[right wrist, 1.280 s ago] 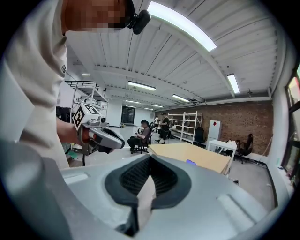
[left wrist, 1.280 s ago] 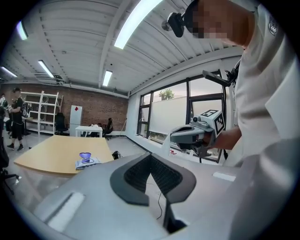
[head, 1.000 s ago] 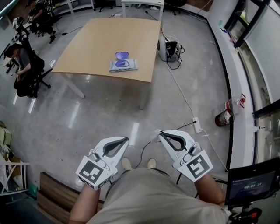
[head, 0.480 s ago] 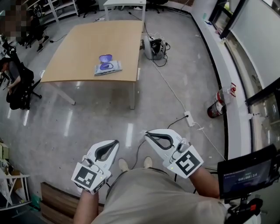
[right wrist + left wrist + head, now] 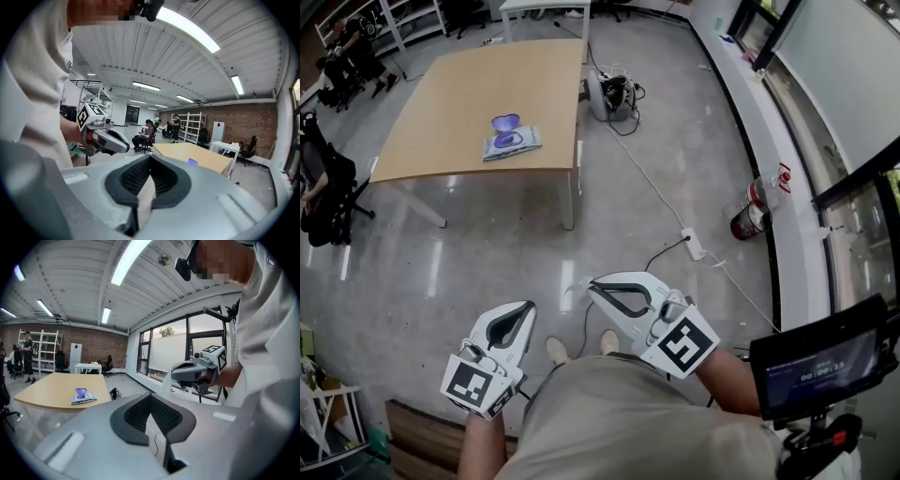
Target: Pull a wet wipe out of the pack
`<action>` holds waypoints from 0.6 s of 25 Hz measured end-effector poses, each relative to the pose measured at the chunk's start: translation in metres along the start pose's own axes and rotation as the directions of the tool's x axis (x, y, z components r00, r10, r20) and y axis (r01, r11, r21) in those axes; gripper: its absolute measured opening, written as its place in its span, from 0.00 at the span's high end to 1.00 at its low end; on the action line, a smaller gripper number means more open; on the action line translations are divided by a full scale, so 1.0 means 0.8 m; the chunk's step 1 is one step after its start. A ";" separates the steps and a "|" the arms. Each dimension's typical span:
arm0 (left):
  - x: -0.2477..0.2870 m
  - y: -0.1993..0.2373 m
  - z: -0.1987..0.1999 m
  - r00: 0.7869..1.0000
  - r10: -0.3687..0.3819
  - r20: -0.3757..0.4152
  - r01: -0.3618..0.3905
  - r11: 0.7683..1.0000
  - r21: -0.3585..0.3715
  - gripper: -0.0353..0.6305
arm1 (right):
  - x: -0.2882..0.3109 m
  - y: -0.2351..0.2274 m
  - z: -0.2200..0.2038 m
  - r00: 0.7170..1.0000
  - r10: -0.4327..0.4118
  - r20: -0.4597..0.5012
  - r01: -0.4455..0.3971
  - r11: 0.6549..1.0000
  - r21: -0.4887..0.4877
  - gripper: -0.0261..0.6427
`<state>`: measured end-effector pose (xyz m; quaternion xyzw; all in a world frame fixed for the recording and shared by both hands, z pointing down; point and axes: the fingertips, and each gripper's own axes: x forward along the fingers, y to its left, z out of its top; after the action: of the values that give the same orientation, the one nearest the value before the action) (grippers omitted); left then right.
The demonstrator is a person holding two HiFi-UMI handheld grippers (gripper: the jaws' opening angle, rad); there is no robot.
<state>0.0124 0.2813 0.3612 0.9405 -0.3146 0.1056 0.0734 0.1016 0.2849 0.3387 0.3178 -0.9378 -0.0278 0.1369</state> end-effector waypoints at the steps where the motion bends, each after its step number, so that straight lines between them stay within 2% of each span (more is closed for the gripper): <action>1: -0.002 0.000 0.000 1.000 0.001 0.002 -0.001 1.000 -0.002 0.94 | 0.000 0.002 0.001 1.000 0.001 -0.001 -0.001 1.000 -0.002 0.96; 7: -0.021 -0.002 -0.001 1.000 -0.007 0.002 0.007 1.000 -0.005 0.94 | -0.001 0.018 0.010 1.000 -0.008 -0.013 0.008 1.000 -0.017 0.96; 15: -0.060 0.038 -0.016 1.000 -0.020 0.007 0.020 1.000 -0.019 0.94 | 0.048 0.045 0.023 0.999 -0.017 -0.042 0.016 0.999 -0.031 0.96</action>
<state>-0.0454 0.2872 0.3643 0.9432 -0.3064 0.0986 0.0823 0.0459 0.2900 0.3353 0.3239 -0.9315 -0.0366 0.1612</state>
